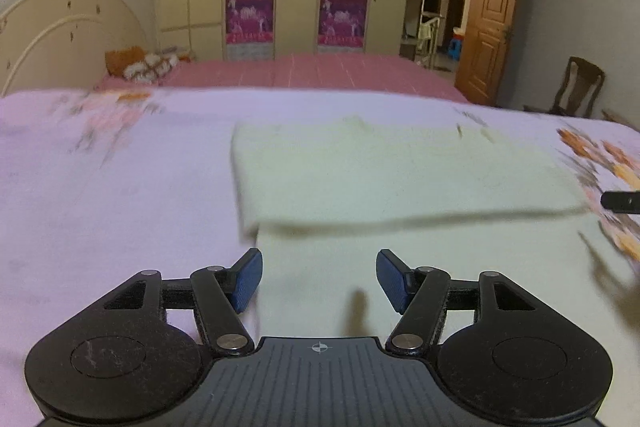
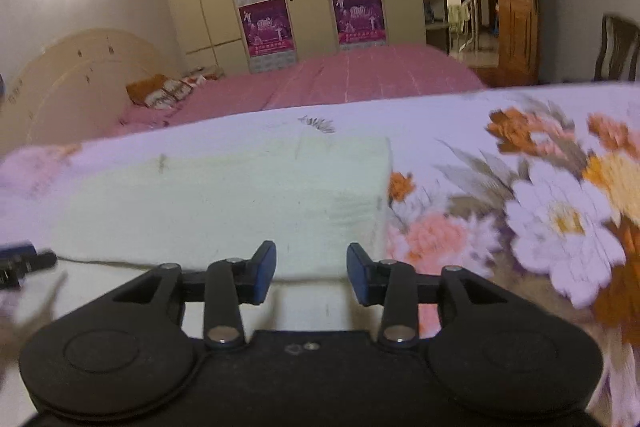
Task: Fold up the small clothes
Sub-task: 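Close both grippers on the sweater's edge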
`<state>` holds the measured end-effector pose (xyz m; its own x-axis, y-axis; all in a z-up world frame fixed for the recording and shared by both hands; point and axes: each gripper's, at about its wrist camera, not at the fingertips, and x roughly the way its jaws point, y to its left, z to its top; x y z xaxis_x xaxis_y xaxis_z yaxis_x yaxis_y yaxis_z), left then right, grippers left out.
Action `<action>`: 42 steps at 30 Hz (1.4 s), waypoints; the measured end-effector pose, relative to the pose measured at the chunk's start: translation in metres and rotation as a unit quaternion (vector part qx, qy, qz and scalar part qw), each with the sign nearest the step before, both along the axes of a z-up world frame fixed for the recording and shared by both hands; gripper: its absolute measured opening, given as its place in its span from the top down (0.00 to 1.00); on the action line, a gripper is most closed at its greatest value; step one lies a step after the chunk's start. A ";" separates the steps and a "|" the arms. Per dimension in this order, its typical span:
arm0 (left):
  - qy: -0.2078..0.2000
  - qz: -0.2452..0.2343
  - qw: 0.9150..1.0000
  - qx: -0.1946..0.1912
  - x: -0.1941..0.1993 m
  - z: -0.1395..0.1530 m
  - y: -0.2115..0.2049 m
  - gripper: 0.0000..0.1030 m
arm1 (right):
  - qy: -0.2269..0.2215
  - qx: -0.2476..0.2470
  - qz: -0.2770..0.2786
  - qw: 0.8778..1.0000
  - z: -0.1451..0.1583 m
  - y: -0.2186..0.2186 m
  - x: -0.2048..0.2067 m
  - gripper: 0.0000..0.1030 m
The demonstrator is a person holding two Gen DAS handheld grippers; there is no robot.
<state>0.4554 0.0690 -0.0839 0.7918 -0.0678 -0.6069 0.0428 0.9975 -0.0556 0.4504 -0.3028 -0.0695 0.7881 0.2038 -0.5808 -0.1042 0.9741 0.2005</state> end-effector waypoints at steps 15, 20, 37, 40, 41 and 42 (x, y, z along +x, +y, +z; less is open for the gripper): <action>0.074 0.001 0.990 -0.121 -0.192 -0.014 0.065 0.39 | 0.072 0.054 -0.048 0.995 -0.005 -0.041 -0.195 0.63; 0.103 -0.016 0.969 -0.223 -0.242 -0.030 0.081 0.42 | 0.094 0.087 -0.064 0.990 -0.015 -0.053 -0.249 0.63; 0.103 -0.005 0.909 -0.404 -0.241 -0.078 0.080 0.53 | 0.142 0.316 -0.060 0.936 -0.054 -0.077 -0.284 0.63; 0.100 -0.005 0.918 -0.384 -0.233 -0.079 0.071 0.72 | 0.147 0.335 -0.046 0.930 -0.059 -0.075 -0.276 0.67; 0.106 0.005 0.925 -0.365 -0.230 -0.081 0.068 0.96 | 0.150 0.334 -0.041 0.930 -0.061 -0.074 -0.273 0.73; 0.109 0.012 0.926 -0.362 -0.230 -0.084 0.067 0.96 | 0.153 0.327 -0.041 0.932 -0.061 -0.072 -0.272 0.77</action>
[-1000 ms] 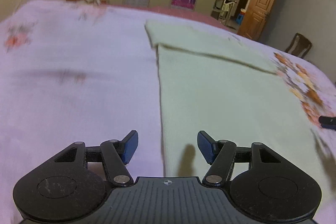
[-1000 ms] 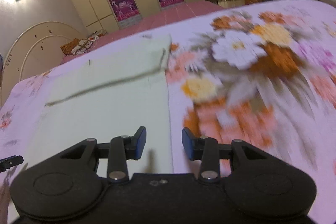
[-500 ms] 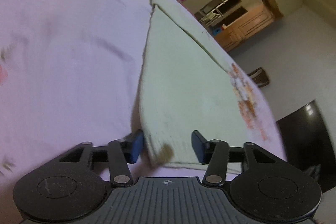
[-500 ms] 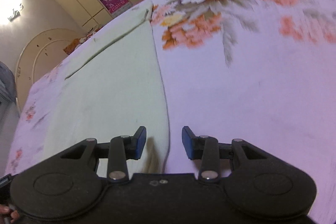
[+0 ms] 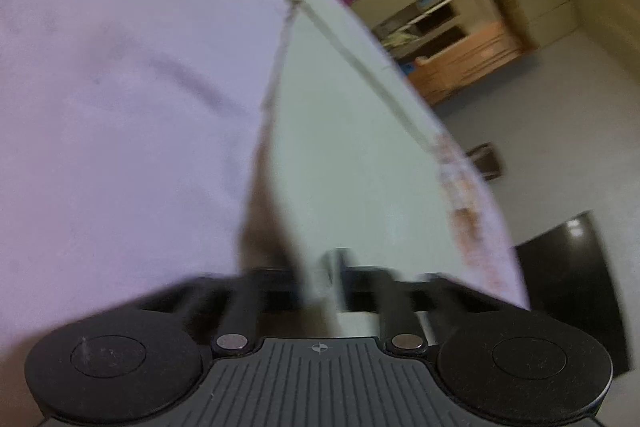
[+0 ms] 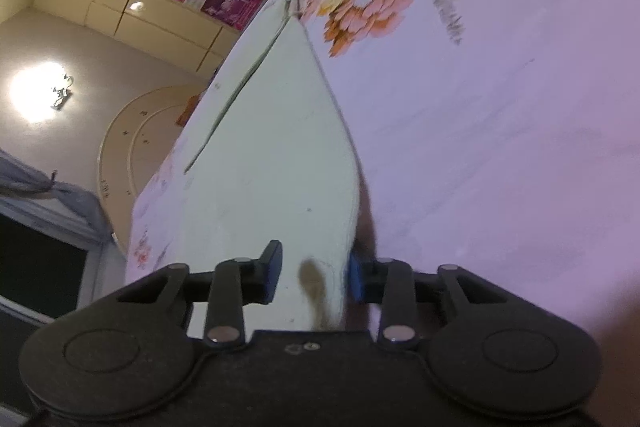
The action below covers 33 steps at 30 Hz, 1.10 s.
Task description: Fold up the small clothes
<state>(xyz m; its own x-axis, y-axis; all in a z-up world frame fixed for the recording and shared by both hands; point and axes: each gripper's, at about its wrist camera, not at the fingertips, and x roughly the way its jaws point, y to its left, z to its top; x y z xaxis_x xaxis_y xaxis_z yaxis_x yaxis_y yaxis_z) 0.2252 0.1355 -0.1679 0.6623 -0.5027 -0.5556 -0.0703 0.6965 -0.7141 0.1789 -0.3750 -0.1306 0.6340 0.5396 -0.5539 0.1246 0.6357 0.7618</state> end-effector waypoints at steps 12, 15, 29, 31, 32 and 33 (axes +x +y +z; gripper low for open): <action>-0.029 0.025 0.999 0.023 -0.002 0.008 0.000 0.97 | -0.020 -0.046 0.039 0.998 0.005 0.007 0.003 0.95; -0.026 0.035 0.999 0.010 -0.003 0.006 -0.003 0.97 | -0.036 -0.042 0.037 0.998 0.013 0.012 0.000 0.95; -0.094 0.072 0.992 -0.044 0.086 0.072 -0.002 0.97 | -0.109 -0.050 0.013 0.993 0.069 0.010 0.076 0.95; -0.102 0.080 0.990 -0.047 0.115 0.080 0.002 0.97 | -0.118 -0.045 0.010 0.992 0.079 0.009 0.105 0.95; -0.105 0.083 0.990 -0.047 0.129 0.083 0.003 0.97 | -0.120 -0.043 0.010 0.992 0.082 0.009 0.117 0.95; -0.109 0.084 0.990 -0.043 0.146 0.086 0.003 0.97 | -0.121 -0.043 0.009 0.992 0.086 0.008 0.131 0.95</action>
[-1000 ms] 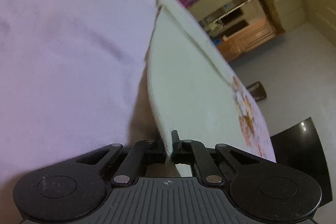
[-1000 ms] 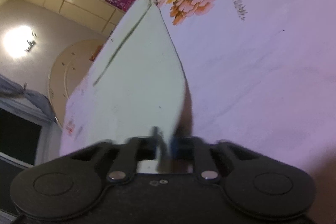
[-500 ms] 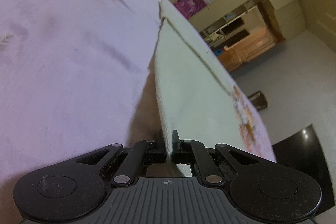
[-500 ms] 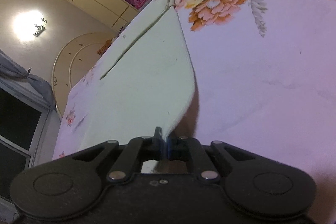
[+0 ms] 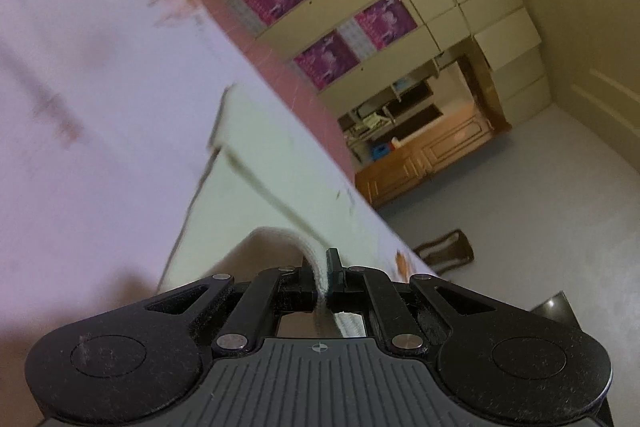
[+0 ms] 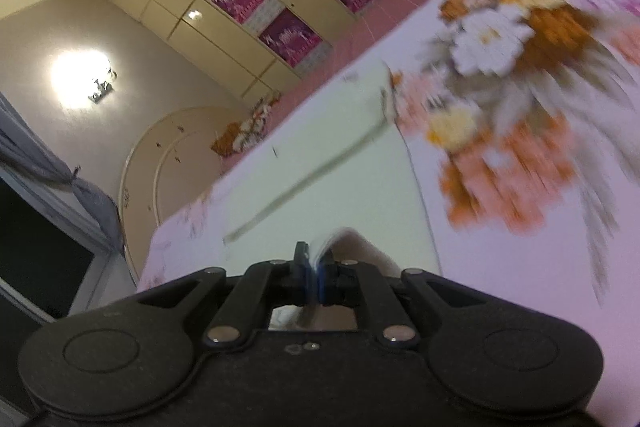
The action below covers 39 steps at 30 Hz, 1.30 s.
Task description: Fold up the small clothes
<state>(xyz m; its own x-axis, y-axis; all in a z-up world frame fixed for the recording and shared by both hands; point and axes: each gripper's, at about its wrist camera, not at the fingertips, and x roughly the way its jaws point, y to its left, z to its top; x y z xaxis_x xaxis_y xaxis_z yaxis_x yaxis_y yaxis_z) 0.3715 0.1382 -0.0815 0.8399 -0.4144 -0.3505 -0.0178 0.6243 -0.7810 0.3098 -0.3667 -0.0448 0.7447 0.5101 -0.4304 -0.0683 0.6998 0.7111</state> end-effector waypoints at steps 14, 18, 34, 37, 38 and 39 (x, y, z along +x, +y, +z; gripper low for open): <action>0.038 0.020 0.999 0.028 0.194 -0.023 0.014 0.97 | 0.018 0.006 0.008 1.000 -0.013 0.000 0.198 0.95; 0.056 0.025 0.998 0.030 0.230 -0.042 0.016 0.96 | 0.048 0.016 0.005 0.999 -0.042 -0.001 0.238 0.95; -0.006 0.022 0.987 0.159 0.269 -0.035 0.015 0.27 | -0.017 0.009 -0.023 1.000 -0.062 -0.022 0.264 0.59; 0.006 -0.010 0.981 0.196 0.279 -0.038 0.012 0.38 | -0.019 -0.036 -0.006 0.999 -0.058 -0.020 0.266 0.60; 0.010 -0.021 0.977 0.211 0.282 -0.039 0.009 0.40 | -0.019 -0.053 0.004 0.998 -0.058 -0.016 0.267 0.61; 0.015 -0.030 0.974 0.226 0.287 -0.039 0.006 0.40 | -0.020 -0.074 0.013 0.997 -0.057 -0.011 0.268 0.62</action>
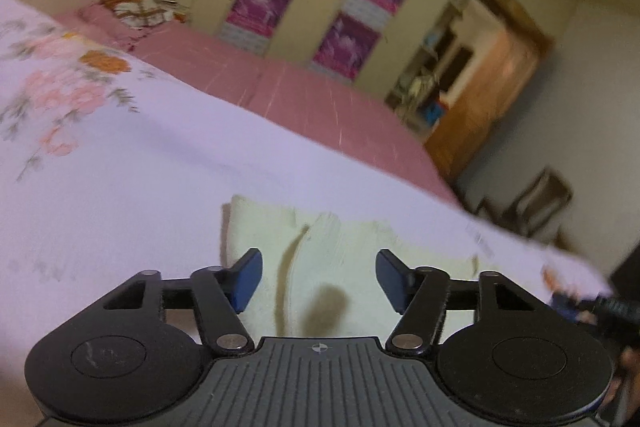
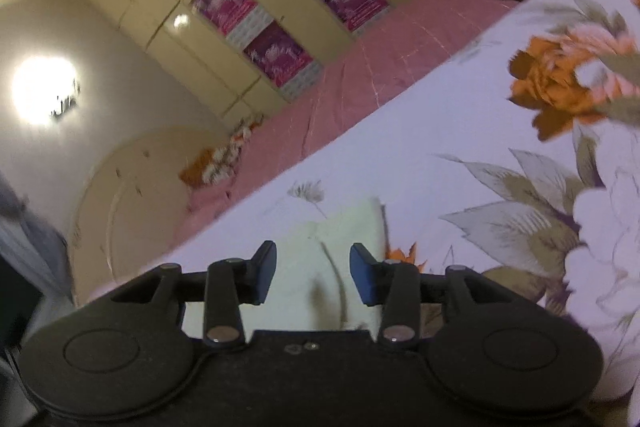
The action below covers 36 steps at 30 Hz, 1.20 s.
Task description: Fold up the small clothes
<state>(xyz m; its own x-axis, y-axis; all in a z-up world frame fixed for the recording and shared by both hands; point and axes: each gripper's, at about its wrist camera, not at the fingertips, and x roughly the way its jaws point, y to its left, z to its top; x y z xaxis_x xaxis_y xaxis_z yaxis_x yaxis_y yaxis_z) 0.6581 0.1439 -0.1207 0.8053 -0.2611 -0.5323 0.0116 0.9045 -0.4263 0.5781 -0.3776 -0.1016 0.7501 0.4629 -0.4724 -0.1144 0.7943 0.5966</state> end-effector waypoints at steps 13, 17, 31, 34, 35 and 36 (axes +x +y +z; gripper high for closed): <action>0.000 -0.032 0.993 0.115 0.003 0.005 -0.036 0.97 | -0.024 -0.198 0.068 0.977 0.012 0.064 0.004 0.96; -0.049 -0.014 0.994 0.101 -0.017 0.015 -0.034 0.97 | -0.064 -0.219 0.056 0.972 0.025 0.071 -0.007 0.96; 0.001 0.014 0.993 0.116 0.015 -0.001 -0.042 0.97 | -0.030 -0.228 -0.010 0.973 0.011 0.066 0.037 0.96; -0.009 0.032 0.991 0.127 0.003 0.012 -0.043 0.91 | -0.026 -0.249 -0.012 0.968 0.014 0.074 0.035 0.87; -0.030 0.033 0.988 0.149 -0.005 0.021 -0.049 0.76 | -0.040 -0.254 -0.018 0.966 0.021 0.079 0.029 0.77; -0.055 0.026 0.985 0.162 -0.013 0.029 -0.058 0.52 | -0.063 -0.256 -0.012 0.965 0.029 0.085 0.021 0.77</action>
<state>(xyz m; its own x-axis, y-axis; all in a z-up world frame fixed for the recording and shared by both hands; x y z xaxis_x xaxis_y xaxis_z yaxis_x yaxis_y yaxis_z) 0.6451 0.0858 -0.0913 0.8708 -0.0482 -0.4893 -0.0091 0.9934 -0.1141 0.5994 -0.2925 -0.0722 0.8239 0.1742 -0.5392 -0.1373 0.9846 0.1084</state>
